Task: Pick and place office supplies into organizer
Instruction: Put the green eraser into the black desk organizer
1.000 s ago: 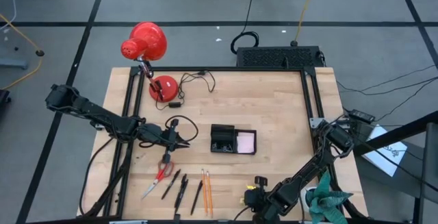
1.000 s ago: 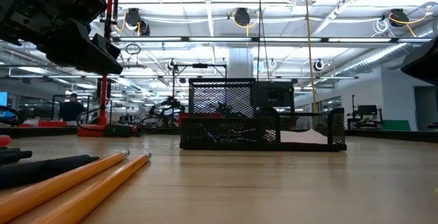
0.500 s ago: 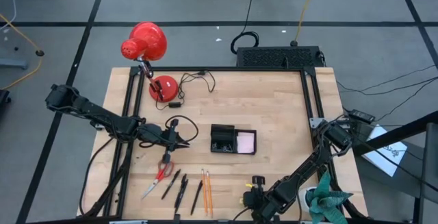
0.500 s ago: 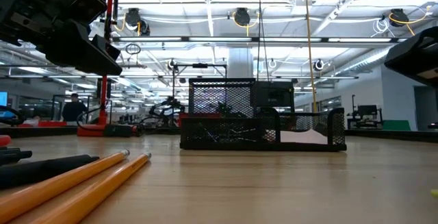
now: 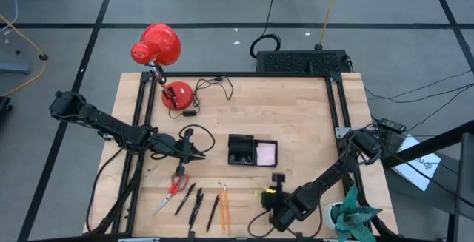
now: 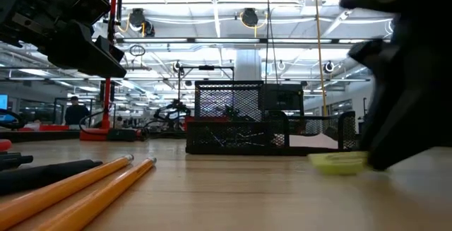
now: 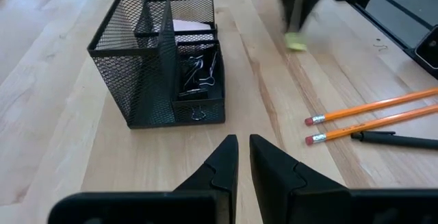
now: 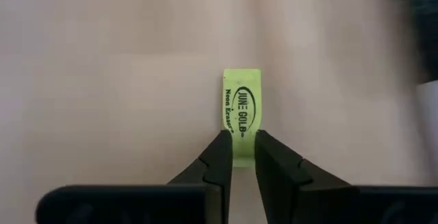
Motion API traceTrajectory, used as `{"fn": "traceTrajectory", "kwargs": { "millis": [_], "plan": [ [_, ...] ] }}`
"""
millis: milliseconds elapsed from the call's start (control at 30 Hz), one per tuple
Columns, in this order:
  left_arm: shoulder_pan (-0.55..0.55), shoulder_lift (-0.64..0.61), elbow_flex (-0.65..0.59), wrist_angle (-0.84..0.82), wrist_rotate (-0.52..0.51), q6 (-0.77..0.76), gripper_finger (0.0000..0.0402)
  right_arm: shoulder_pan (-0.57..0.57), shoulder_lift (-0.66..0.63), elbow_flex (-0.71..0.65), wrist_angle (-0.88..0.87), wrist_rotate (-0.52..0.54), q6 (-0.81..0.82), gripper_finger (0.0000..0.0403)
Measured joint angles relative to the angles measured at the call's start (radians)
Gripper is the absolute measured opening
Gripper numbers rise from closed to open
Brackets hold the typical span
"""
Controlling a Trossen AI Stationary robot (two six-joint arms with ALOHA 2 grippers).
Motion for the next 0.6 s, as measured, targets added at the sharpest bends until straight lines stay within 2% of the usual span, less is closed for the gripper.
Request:
{"fn": "traceTrajectory", "kwargs": {
  "millis": [67,400,600],
  "plan": [
    [0.0,0.0,0.0,0.0,-0.001,0.0,0.0047,-0.005,-0.014,-0.001,-0.012,0.03,-0.009,0.0042],
    [-0.002,0.0,0.0,-0.014,0.0,-0.003,0.0047,-0.071,-0.037,-0.001,-0.044,-0.011,-0.094,0.0042],
    [-0.002,0.0,0.0,-0.015,0.0,-0.003,0.0047,-0.097,-0.033,0.034,-0.032,0.0,-0.17,0.0042]
  ]
}}
